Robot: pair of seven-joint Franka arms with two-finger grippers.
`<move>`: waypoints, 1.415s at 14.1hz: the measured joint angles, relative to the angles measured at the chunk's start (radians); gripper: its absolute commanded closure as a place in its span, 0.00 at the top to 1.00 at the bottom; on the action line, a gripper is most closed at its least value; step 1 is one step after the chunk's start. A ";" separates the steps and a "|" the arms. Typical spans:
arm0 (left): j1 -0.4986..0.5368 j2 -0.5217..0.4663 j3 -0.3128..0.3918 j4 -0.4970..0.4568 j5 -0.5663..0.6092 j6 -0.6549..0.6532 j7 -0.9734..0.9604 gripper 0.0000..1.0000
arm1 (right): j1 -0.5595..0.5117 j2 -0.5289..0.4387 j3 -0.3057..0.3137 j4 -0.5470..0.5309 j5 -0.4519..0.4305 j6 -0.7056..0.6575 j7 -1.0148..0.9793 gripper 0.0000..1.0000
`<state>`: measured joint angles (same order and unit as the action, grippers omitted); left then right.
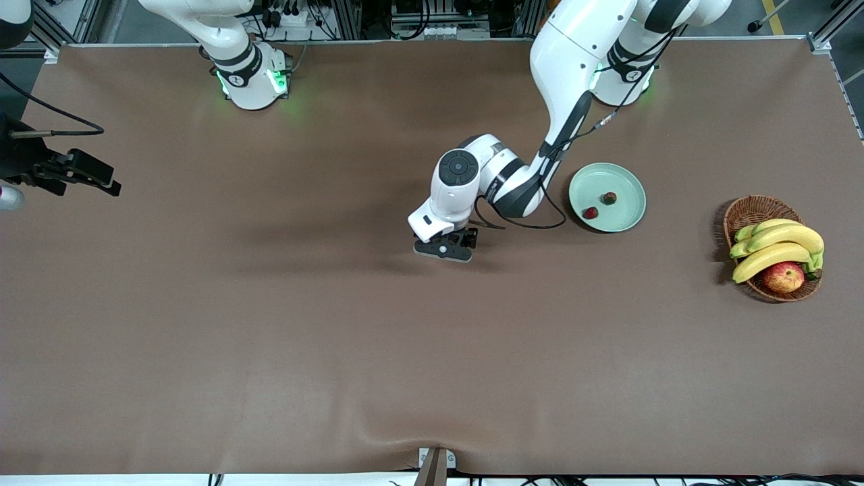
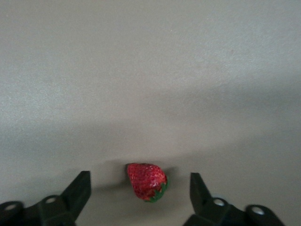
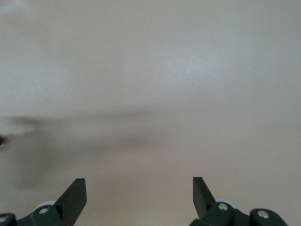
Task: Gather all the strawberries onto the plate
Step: 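Lower the left gripper onto the last strawberry and grasp it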
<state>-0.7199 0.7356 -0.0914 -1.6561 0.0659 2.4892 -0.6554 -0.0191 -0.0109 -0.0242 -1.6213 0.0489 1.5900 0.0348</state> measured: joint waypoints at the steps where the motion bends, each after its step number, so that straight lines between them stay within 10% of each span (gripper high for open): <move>1: -0.001 0.004 0.000 0.000 0.000 0.000 0.000 0.84 | 0.000 -0.003 0.001 0.000 -0.005 -0.002 0.019 1.00; 10: -0.009 0.017 0.000 0.000 0.000 0.001 0.000 0.63 | -0.003 -0.013 0.003 0.000 -0.012 -0.019 0.042 1.00; 14: -0.009 0.021 0.000 0.000 0.000 0.002 0.000 0.15 | -0.003 -0.017 0.003 0.001 -0.013 -0.020 0.042 1.00; 20: 0.002 0.018 0.010 0.015 0.000 0.002 0.000 0.00 | -0.004 -0.019 0.002 0.026 -0.030 -0.046 0.042 1.00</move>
<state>-0.7180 0.7533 -0.0810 -1.6411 0.0659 2.4916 -0.6554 -0.0229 -0.0294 -0.0220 -1.5949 0.0188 1.5437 0.0765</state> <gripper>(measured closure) 0.634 0.000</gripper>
